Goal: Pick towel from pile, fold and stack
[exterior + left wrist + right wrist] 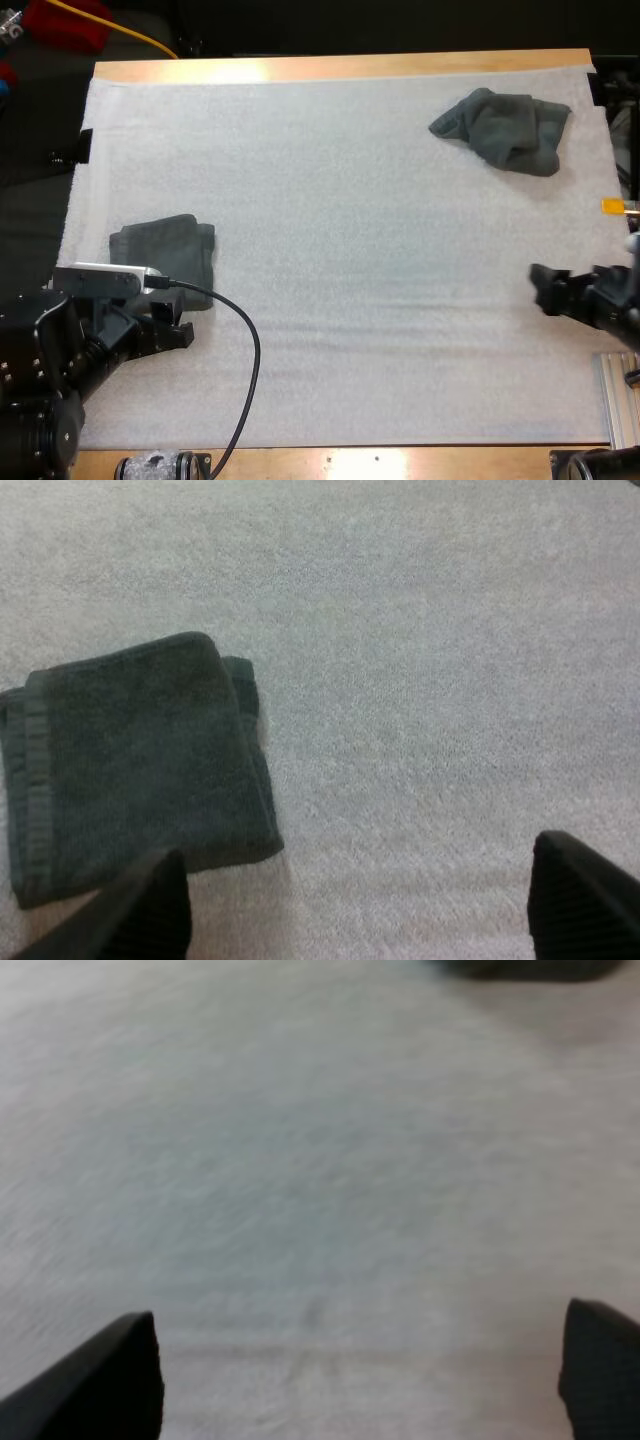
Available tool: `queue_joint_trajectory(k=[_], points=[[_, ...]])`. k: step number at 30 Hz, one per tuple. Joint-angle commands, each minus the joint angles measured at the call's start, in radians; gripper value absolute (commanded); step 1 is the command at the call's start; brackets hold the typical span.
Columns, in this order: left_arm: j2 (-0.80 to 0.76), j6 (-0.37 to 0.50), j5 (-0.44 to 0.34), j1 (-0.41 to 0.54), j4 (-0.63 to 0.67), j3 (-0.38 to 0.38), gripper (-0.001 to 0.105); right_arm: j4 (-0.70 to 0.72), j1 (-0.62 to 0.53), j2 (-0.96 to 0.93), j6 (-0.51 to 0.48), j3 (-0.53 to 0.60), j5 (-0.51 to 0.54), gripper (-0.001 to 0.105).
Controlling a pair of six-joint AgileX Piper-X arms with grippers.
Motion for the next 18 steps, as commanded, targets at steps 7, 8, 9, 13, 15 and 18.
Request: queue_joint_trajectory(k=[7,8,9,13,15,18], points=[[-0.010,0.021,-0.001,-0.079,0.007,-0.005,0.067,0.092,-0.155,-0.067,-0.160,-0.015,0.005,0.078],[-0.010,0.023,-0.002,-0.082,0.011,-0.005,0.067,0.097,-0.155,-0.072,-0.177,-0.017,0.004,0.078],[-0.010,0.025,-0.004,-0.086,0.017,-0.005,0.067,0.109,-0.155,-0.079,-0.212,-0.020,0.005,0.078],[-0.026,0.030,-0.046,-0.087,0.024,-0.005,0.067,0.165,-0.152,-0.108,-0.299,-0.053,0.085,0.078],[-0.043,0.030,-0.057,-0.087,0.018,-0.005,0.067,0.165,-0.152,-0.124,-0.320,-0.067,0.103,0.078],[-0.091,0.057,-0.079,-0.087,0.006,-0.005,0.067,0.165,-0.152,-0.158,-0.350,-0.090,0.105,0.078]])
